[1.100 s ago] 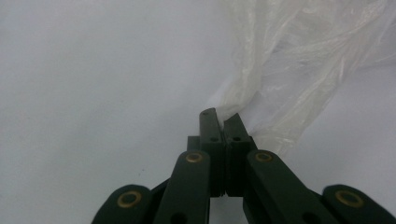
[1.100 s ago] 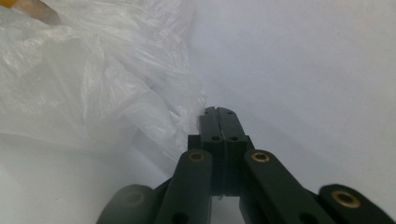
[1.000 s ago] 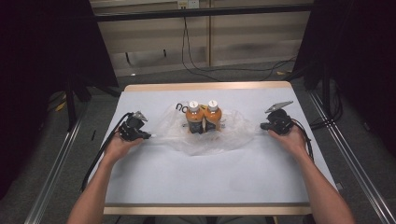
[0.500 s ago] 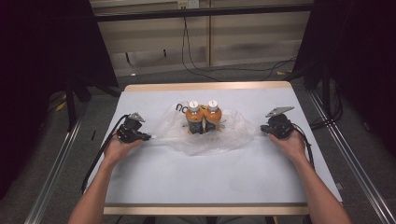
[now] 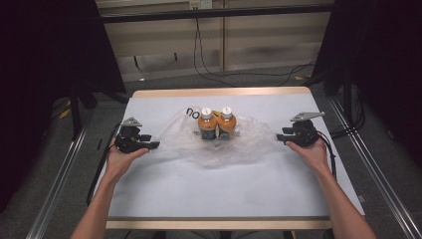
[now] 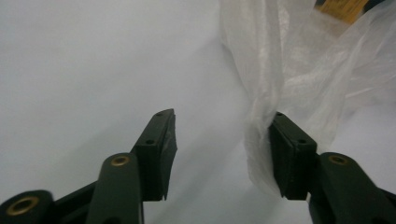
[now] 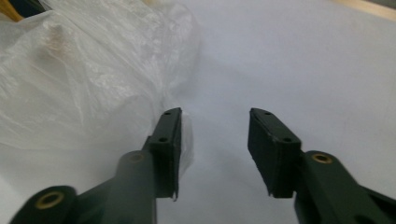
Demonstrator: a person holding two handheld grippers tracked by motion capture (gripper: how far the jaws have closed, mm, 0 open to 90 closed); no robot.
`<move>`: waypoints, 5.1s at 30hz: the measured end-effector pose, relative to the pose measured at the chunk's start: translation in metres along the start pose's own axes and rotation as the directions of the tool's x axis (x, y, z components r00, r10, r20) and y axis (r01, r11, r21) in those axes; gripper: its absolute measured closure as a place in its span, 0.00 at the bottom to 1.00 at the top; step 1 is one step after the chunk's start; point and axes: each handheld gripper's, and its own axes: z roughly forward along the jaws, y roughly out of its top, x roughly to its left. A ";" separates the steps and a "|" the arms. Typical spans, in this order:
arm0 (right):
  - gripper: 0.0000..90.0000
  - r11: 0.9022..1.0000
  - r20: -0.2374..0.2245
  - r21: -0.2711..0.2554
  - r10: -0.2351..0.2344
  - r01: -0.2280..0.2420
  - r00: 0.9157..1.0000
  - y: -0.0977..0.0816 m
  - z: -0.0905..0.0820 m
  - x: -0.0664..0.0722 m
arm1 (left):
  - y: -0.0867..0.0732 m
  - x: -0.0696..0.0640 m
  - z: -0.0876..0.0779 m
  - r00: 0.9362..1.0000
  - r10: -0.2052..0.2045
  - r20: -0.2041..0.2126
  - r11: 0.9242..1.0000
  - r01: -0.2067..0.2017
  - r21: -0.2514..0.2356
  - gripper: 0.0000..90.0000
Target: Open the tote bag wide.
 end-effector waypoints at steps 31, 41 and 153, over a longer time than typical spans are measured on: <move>0.60 0.975 -0.190 -0.220 -0.080 0.037 0.979 0.064 -0.045 0.037 | 0.042 -0.017 -0.059 0.993 0.015 0.116 0.948 0.023 -0.317 0.39; 0.94 0.975 -0.298 -0.121 -0.217 0.189 0.930 0.100 -0.015 0.073 | 0.071 -0.055 -0.009 0.969 0.195 0.153 0.974 -0.172 -0.149 0.89; 1.00 0.819 -0.117 0.424 -0.373 0.386 0.920 0.033 0.039 0.019 | 0.029 -0.028 0.067 0.960 0.264 0.092 0.912 -0.279 0.301 1.00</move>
